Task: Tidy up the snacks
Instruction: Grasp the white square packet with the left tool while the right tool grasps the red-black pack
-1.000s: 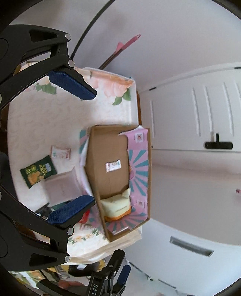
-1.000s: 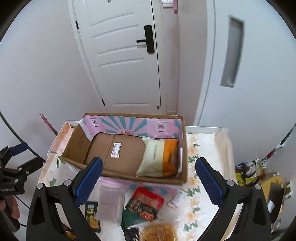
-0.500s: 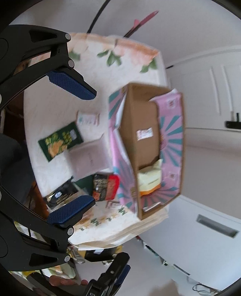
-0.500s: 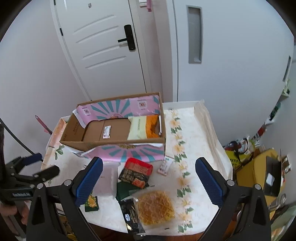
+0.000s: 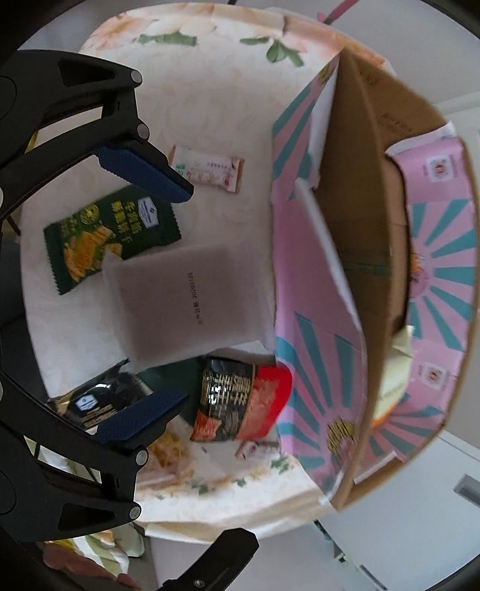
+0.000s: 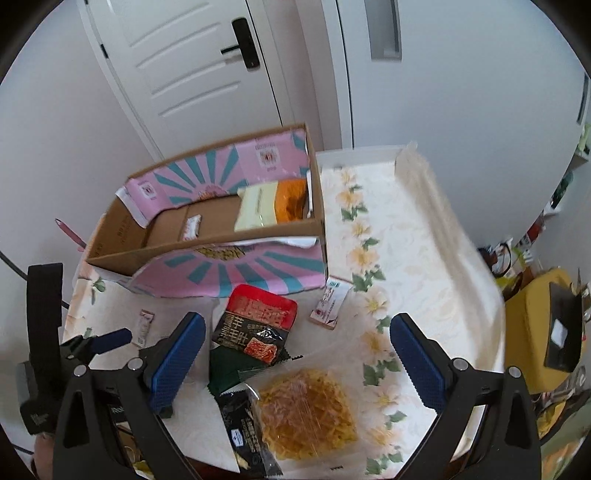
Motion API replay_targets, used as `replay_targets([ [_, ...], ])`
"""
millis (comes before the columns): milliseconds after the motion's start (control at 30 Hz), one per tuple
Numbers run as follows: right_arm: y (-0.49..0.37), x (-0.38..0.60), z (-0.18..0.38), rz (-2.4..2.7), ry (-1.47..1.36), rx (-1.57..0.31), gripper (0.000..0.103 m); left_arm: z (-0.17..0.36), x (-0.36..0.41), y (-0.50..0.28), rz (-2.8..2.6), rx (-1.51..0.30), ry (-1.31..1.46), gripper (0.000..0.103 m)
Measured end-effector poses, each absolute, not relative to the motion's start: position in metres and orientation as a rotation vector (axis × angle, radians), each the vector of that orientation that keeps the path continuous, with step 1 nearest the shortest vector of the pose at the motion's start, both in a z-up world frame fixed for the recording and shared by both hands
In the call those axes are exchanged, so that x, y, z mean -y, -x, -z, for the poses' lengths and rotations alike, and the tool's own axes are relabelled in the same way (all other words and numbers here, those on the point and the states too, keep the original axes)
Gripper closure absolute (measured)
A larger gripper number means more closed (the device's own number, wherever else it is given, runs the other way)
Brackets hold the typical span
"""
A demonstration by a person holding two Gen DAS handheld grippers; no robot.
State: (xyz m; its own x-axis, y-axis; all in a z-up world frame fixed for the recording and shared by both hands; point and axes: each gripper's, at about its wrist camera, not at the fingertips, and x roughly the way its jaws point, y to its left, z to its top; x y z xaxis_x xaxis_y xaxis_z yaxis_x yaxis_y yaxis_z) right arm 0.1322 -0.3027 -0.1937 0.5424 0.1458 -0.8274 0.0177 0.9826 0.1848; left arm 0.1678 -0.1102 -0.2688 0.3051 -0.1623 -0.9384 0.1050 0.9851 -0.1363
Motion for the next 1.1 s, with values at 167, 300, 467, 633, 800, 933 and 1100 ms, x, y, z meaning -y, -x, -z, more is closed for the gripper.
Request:
replay_targets([
  [167,-0.146,0.295,0.218,-0.063,-0.197,-1.039,0.003,0.285,0.113,-0.175,0.162,-1.275,0.046,0.008],
  [300,-0.154,0.290,0.235,-0.049,-0.225,-1.083,0.003,0.292,0.116,-0.179,0.150,-1.287,0.037,0.013],
  [467,-0.158,0.284,0.248,-0.041,-0.233,-1.118,0.003,0.299,0.115,-0.184,0.152,-1.297,0.052,0.024],
  [633,-0.162,0.281,0.256,-0.045,-0.240,-1.134,0.003,0.297,0.121,-0.185,0.179,-1.282,0.015,0.036],
  [800,-0.168,0.278,0.262,-0.041,-0.260,-1.153,0.003,0.295,0.115,-0.186,0.192,-1.274,0.041,0.038],
  [933,-0.174,0.276,0.271,-0.029,-0.297,-1.176,0.003,0.288,0.111,-0.188,0.197,-1.264,0.061,0.040],
  [1100,-0.180,0.271,0.280,-0.029,-0.337,-1.193,0.003,0.272,0.103,-0.177,0.200,-1.240,0.054,0.040],
])
